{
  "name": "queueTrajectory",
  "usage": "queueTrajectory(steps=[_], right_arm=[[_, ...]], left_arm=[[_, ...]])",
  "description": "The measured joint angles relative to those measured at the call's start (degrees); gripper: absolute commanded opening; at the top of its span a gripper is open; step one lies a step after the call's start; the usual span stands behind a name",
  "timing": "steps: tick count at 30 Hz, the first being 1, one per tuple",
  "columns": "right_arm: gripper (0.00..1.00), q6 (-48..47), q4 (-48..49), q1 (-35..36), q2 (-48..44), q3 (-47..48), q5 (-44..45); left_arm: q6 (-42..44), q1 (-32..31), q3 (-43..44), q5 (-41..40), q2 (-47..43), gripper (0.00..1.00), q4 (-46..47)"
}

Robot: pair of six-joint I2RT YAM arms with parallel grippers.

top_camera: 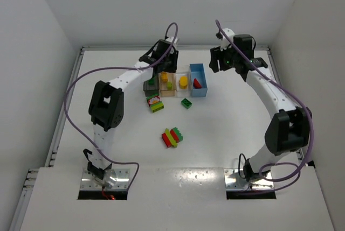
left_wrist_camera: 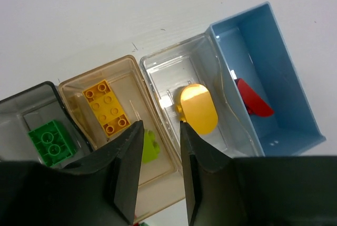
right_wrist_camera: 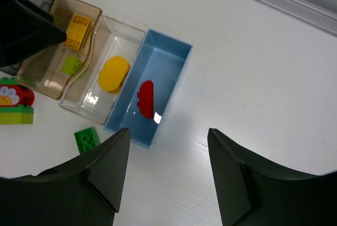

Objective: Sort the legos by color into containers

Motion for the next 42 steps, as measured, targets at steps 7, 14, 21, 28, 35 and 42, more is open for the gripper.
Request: queueTrajectory(steps=[7, 14, 21, 28, 35, 42], right_arm=[[0.61, -0.1, -0.9, -2.7, -1.8, -0.7, 0.0], [0.62, -0.1, -0.8, -3.5, -3.1, -0.9, -0.2], [0.62, -0.1, -0.9, -3.5, -3.1, -1.0, -0.5], [0.62, -0.1, -0.9, -4.0, -3.1, -1.6, -1.1], [0.63, -0.1, -1.2, -4.4, -3.1, -1.8, -1.1], [0.63, -0.1, -1.3, -4.6, -3.1, -1.8, -1.1]], left_arm=[[-4.6, -0.6, 3.6, -5.9, 3.4, 0.45, -3.7], [-7.7, -0.6, 3.6, -10.8, 3.9, 0.46, -5.6], [-9.7, -1.2, 3.6, -13.6, 6.1, 0.47, -5.9], [-10.6, -1.4, 3.7, -15.6, 8.8, 0.48, -6.4], [-11.2, -1.3, 4.7, -17.2, 10.5, 0.48, -6.9], [-11.6, -1.3, 7.0, -18.6, 12.5, 0.51, -6.7]])
